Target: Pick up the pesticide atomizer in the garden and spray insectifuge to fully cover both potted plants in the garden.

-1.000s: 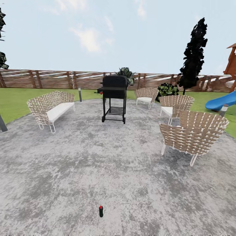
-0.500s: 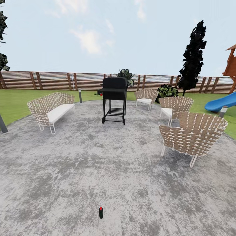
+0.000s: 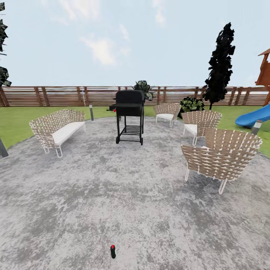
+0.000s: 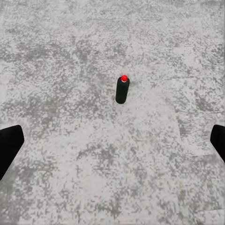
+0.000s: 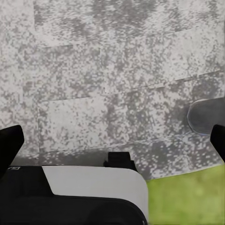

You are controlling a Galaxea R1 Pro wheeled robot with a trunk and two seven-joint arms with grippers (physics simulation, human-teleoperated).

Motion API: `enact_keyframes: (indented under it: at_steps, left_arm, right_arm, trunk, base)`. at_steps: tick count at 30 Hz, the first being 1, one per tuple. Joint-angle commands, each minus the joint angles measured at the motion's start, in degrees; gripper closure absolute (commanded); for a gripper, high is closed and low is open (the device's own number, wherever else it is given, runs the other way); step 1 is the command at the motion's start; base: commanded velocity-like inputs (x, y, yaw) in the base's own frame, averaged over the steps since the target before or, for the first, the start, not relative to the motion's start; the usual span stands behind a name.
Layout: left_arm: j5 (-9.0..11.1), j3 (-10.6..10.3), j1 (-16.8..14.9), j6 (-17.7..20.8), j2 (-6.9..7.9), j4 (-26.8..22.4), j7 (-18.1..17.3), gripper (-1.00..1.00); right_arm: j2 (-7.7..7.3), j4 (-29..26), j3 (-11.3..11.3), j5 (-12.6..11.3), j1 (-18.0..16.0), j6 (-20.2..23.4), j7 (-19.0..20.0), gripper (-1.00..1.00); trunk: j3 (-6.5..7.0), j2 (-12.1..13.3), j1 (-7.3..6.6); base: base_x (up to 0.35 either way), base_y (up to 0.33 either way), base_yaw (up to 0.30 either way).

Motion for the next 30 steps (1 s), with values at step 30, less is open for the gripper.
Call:
enact_keyframes:
  at_steps: [30]
  left_arm:
    - [0.0, 0.1, 0.0, -0.2, 0.08, 0.0, 0.0, -1.00]
  right_arm:
    - [0.01, 0.1, 0.0, 0.0, 0.0, -0.1, 0.0, -1.00]
  trunk:
    - [-0.05, 0.0, -0.15]
  base:
    - [0.056, -0.002, 0.000]
